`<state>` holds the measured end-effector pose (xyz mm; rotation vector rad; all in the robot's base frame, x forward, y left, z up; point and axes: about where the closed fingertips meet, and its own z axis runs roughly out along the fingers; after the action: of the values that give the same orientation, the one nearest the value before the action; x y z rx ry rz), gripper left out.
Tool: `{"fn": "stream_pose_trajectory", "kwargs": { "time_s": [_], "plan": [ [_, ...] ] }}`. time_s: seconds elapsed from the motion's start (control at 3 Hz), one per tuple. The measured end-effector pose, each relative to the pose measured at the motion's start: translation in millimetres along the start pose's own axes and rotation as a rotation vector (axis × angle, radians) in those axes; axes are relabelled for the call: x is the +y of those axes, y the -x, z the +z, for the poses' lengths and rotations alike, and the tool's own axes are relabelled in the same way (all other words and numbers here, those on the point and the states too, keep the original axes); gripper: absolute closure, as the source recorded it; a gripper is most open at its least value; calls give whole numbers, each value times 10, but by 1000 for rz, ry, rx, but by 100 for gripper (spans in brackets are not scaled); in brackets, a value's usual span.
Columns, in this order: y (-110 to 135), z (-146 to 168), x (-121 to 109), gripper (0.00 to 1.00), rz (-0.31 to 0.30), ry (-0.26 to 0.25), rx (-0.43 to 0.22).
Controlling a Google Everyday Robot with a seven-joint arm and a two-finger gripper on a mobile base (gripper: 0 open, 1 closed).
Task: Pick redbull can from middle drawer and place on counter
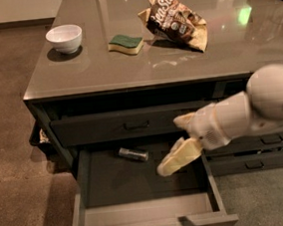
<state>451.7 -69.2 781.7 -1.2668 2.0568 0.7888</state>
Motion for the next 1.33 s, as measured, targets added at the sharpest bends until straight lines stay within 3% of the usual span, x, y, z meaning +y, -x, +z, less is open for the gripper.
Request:
{"fn": "stream_pose_trajectory", "kwargs": {
  "time_s": [0.33,0.67,1.0,1.33],
  "plan": [
    [166,186,-14,0,39,-8,-76],
    [167,188,-11,0,40,-7,-76],
    [20,531,-116,0,77,39,-79],
    [-391,1138,-291,0,178,94,-60]
  ]
}}
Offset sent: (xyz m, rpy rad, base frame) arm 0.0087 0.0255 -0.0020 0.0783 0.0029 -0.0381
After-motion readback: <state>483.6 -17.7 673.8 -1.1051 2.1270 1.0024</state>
